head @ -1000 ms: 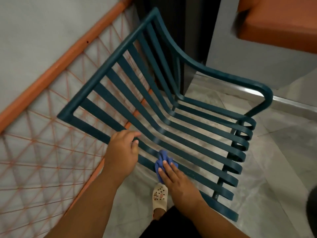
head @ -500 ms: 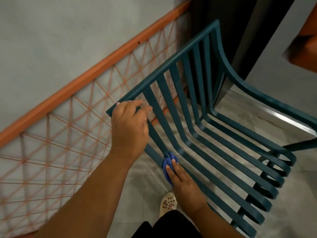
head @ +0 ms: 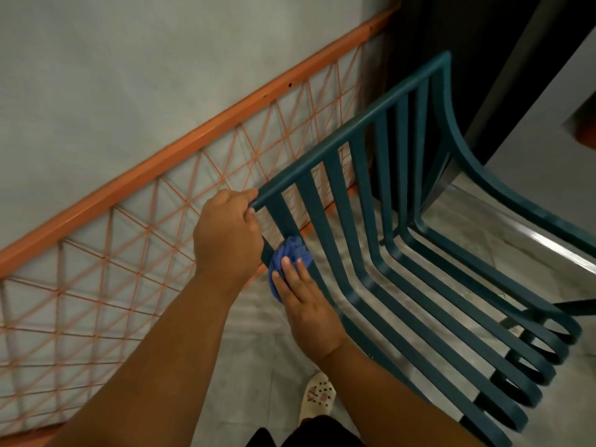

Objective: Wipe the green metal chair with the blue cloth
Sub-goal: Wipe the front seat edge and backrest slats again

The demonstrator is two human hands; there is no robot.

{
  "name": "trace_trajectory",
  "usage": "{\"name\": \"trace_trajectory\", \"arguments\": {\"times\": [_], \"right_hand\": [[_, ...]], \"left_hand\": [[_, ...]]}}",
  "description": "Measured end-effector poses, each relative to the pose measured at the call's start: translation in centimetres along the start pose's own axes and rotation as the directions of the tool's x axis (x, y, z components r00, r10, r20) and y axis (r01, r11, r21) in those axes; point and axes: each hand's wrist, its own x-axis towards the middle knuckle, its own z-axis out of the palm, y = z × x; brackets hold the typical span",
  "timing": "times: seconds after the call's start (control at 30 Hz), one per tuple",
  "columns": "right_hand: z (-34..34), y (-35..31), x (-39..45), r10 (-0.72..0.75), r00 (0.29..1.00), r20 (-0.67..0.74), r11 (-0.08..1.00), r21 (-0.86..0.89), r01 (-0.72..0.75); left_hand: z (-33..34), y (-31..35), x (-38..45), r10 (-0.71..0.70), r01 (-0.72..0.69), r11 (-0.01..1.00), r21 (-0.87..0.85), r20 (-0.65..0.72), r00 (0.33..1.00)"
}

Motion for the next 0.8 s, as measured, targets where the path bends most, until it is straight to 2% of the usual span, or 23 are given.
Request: {"name": "trace_trajectory", "arguments": {"times": [0.13, 0.3, 0.4, 0.5, 0.6, 0.7, 0.77, 0.8], "right_hand": [[-0.4, -1.3, 4.7, -0.094, 0.991, -0.095, 0.995, 0.026, 0.097], [-2.7, -2.8, 10.2, -0.281, 0.923, -0.261, 0.957, -0.011, 0.289], [-4.7, -3.7, 13.4, -0.324, 0.914, -0.245, 0.944, -0.016, 0.33], [-7.7, -2.0, 16.1, -0.271, 0.948, -0.169, 0.963, -0.053, 0.266], [-11.1, 2.5, 17.6, -0.16, 0.974, -0.163, 0.985, -0.085, 0.148], [-14.0, 6.6, 19.4, 0.074, 0.988, -0.135, 0.987, -0.132, -0.092], [-14.3, 6.4, 20.3, 0.138, 0.983, -0.119, 0.977, -0.147, -0.155], [-13.9, 5.4, 20.2, 0.125, 0.985, -0.12, 0.98, -0.137, -0.141]], "left_hand": [[-1.0, -0.3, 0.6, -0.115, 0.119, 0.966, -0.229, 0.03, 0.993], [-1.7, -1.1, 1.5, -0.264, 0.295, 0.819, -0.492, 0.134, 0.955], [-1.9, -1.6, 1.9, -0.3, 0.324, 0.729, -0.603, 0.144, 0.943], [-2.1, -1.6, 2.2, -0.332, 0.35, 0.69, -0.634, 0.152, 0.931], [-2.3, -1.2, 2.3, -0.309, 0.33, 0.756, -0.566, 0.137, 0.941], [-2.3, -1.0, 2.8, -0.251, 0.285, 0.834, -0.472, 0.135, 0.958], [-2.2, -0.5, 3.4, -0.217, 0.241, 0.899, -0.365, 0.106, 0.97], [-2.2, -0.1, 3.7, -0.19, 0.209, 0.923, -0.323, 0.088, 0.978]]}}
